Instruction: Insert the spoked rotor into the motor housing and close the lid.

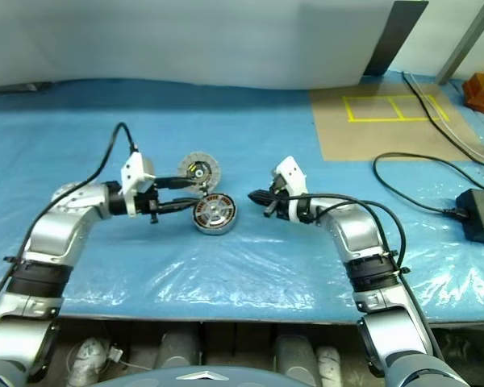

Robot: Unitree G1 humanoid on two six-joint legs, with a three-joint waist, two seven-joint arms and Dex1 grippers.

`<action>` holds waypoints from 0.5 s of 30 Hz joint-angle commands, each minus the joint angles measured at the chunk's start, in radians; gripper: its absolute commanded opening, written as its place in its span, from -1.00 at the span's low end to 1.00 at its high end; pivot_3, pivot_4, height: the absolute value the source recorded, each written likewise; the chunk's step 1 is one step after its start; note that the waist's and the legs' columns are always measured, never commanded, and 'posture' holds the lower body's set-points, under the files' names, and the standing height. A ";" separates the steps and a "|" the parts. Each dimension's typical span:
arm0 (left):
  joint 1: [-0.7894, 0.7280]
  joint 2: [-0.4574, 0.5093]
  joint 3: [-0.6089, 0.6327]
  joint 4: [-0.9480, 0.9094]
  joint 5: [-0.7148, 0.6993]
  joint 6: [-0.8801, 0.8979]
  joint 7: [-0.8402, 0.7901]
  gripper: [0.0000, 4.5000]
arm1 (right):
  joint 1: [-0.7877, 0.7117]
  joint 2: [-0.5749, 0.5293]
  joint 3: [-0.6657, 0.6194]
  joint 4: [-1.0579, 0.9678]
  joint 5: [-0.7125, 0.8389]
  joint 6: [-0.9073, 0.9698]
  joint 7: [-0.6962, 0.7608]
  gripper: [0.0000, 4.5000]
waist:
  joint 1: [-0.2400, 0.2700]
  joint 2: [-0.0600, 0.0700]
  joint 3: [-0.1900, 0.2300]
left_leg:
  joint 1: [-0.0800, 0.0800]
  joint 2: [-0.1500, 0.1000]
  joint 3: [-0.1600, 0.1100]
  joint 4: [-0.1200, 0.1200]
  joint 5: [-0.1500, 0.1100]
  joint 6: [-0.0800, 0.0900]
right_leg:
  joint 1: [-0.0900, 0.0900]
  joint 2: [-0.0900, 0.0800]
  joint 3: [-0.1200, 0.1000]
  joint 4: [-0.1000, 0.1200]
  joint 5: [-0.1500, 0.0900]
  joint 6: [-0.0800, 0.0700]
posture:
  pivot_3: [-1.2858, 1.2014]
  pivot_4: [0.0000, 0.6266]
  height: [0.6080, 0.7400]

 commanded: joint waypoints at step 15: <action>0.211 -0.038 0.179 -0.029 -0.062 0.041 0.233 0.02 | -0.244 0.212 0.102 0.329 -0.045 -0.149 0.065 -1.00 | 0.001 0.000 0.000 | -0.003 0.000 0.000 0.003 0.000 0.000 | -0.001 -0.001 -0.001 0.000 -0.001 -0.002 | 0.03 -0.52 1.00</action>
